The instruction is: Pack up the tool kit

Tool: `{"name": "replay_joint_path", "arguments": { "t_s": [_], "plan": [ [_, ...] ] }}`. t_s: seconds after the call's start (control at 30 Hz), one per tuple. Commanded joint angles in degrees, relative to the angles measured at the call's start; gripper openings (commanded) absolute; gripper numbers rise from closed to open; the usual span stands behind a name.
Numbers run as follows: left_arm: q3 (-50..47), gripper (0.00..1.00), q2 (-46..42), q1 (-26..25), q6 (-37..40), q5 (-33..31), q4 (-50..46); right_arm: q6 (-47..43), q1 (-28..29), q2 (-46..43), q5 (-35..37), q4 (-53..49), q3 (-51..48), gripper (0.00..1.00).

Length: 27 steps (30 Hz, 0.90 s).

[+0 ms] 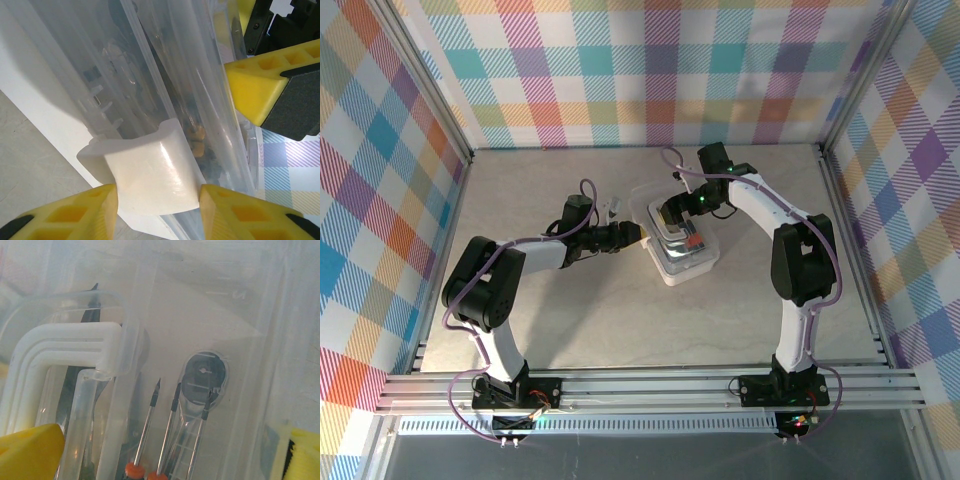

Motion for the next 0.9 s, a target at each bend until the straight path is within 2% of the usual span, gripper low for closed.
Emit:
{"name": "replay_joint_path", "arguments": {
  "t_s": [0.0, 0.87],
  "plan": [
    [-0.2, 0.49, 0.2, 0.5, 0.4, 1.2, 0.7, -2.9, 2.6, 7.1, 0.5, -10.1, -4.1, 0.99],
    [-0.4, 0.52, -0.2, 0.7, 1.9, 1.8, -1.4, -3.2, 2.6, 7.2, 0.1, -10.5, -4.2, 0.99]
  ]
}}
